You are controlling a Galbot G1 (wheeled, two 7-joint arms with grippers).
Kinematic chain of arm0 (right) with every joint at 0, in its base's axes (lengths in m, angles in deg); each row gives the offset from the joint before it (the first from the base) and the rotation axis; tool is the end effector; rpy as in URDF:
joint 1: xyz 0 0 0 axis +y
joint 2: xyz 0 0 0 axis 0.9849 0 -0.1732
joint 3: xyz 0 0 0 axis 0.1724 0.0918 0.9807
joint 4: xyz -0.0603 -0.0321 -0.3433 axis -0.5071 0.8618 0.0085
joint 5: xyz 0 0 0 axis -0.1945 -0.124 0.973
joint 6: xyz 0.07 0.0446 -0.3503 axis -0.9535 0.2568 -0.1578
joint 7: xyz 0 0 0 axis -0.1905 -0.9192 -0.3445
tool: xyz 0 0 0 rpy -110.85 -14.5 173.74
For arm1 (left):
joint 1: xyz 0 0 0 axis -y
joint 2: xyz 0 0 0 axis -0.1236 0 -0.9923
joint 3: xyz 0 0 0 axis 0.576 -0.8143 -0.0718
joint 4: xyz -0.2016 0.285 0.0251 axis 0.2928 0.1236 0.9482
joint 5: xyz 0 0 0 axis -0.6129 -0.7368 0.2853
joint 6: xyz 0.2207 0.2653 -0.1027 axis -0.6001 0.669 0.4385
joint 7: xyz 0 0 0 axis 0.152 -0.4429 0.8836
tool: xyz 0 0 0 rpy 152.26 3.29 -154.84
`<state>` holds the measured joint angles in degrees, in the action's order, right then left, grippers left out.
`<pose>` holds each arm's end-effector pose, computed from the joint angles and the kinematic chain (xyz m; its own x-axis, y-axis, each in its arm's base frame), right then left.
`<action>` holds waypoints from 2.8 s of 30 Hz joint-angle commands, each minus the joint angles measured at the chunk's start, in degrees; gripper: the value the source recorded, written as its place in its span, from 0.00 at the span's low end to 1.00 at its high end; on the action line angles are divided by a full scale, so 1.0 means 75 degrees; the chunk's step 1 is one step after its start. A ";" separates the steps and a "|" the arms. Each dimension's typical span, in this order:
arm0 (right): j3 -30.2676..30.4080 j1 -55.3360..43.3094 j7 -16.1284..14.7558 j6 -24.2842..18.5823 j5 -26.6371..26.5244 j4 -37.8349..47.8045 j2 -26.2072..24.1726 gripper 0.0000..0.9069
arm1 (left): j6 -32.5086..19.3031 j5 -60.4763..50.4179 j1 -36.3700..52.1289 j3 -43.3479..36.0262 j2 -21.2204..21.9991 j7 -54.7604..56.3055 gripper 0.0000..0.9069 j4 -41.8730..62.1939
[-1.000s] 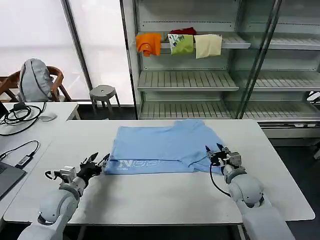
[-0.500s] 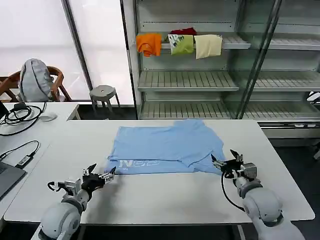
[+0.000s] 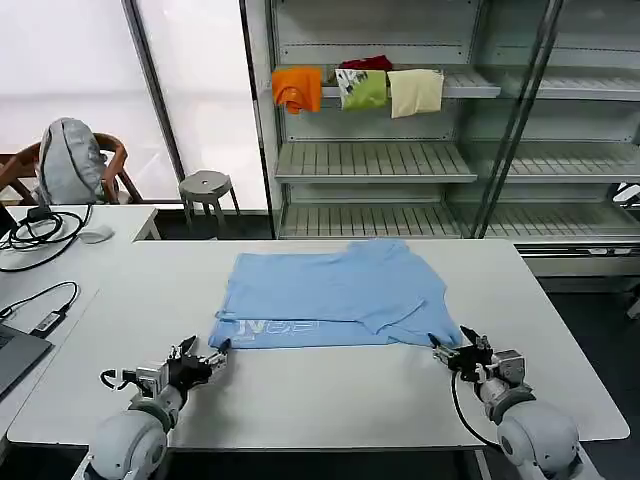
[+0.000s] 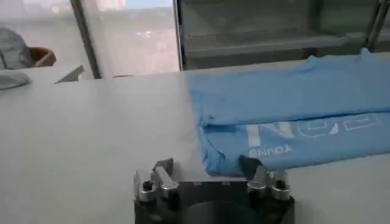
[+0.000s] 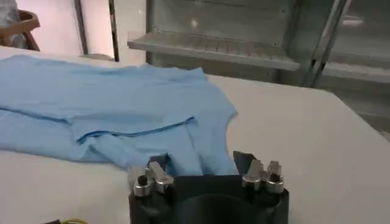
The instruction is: Fold and organize the clothes.
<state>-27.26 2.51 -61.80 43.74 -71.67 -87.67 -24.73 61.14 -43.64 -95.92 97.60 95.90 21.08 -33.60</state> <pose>0.2832 -0.0927 -0.2606 -0.8792 -0.1307 0.4583 -0.1791 0.9818 -0.0637 0.2806 0.0865 -0.2786 -0.8712 0.0796 0.4845 0.1259 0.9900 0.0638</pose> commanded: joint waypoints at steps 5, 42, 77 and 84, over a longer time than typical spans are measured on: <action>0.0070 0.0060 -0.0062 -0.0001 -0.0174 0.0231 -0.0040 0.00 | 0.0115 -0.0072 -0.0013 -0.0023 0.0087 0.0036 0.02 0.0110; -0.1500 0.4370 -0.0355 -0.0519 0.0978 -0.2891 -0.0112 0.00 | -0.0796 -0.0973 -0.4756 0.1465 0.0468 0.0120 0.02 -0.2597; 0.1326 -0.2002 0.0730 0.0011 0.0381 -0.0376 0.0342 1.00 | -0.0850 -0.0013 -0.0503 0.1494 -0.0526 -0.0266 1.00 -0.1470; 0.2275 -0.3742 0.1160 0.0018 0.0210 0.1373 0.0664 1.00 | -0.0595 0.0231 0.0796 0.0826 -0.0844 -0.0647 1.00 -0.0046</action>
<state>-21.75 -4.11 -57.66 43.43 -69.64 -93.72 -22.12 55.84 -46.21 -108.39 109.30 93.31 20.61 -49.57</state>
